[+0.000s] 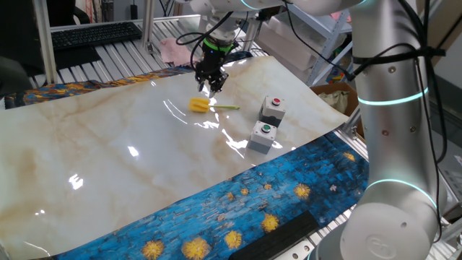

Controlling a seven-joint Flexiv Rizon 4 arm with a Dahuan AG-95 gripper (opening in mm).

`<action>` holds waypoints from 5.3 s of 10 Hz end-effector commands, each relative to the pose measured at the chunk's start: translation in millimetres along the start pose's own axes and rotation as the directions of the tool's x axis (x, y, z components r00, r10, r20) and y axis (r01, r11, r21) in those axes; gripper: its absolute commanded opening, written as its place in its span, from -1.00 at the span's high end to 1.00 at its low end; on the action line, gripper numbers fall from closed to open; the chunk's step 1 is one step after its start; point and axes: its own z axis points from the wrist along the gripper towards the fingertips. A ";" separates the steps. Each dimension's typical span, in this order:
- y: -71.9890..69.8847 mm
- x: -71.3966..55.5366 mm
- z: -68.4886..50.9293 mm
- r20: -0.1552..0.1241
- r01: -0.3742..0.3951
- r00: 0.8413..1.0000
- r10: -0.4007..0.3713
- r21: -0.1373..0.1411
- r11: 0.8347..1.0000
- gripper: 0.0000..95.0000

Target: Scrub the table with a brush

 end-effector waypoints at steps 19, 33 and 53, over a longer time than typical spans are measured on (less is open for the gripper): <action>12.0 -35.7 17.0 -0.014 0.129 0.992 -0.129 -0.013 0.992 1.00; 12.0 -35.7 17.0 -0.072 0.174 0.983 -0.170 0.067 0.982 1.00; 12.0 -35.7 17.0 -0.021 0.319 0.948 -0.319 -0.002 0.948 1.00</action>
